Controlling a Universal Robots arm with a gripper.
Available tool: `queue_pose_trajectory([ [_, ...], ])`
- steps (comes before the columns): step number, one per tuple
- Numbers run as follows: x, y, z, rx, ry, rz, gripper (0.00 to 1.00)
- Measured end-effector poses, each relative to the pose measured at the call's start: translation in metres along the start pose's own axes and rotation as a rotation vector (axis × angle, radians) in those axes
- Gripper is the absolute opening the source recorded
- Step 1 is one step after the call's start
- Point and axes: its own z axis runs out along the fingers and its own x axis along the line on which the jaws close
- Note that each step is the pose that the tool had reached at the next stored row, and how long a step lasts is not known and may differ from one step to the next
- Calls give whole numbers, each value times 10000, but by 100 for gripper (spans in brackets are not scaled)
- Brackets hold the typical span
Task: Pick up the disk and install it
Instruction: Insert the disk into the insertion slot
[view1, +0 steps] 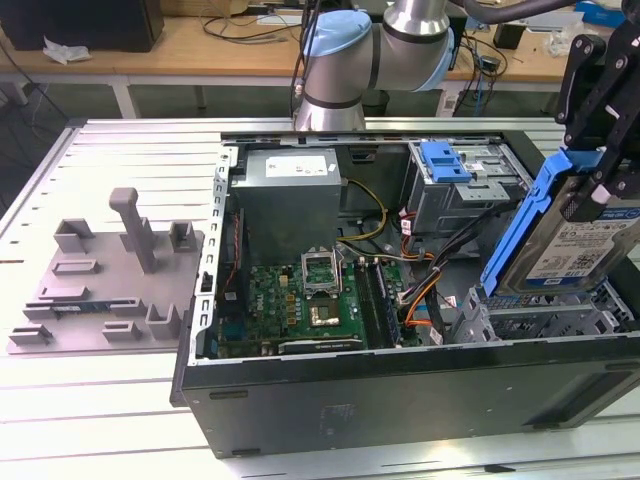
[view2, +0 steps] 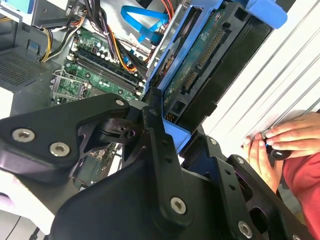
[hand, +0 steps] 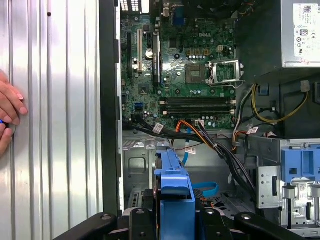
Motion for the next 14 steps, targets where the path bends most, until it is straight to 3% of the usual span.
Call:
queue_pose_trajectory([
  [14,19,0,24,0,1,1,36],
])
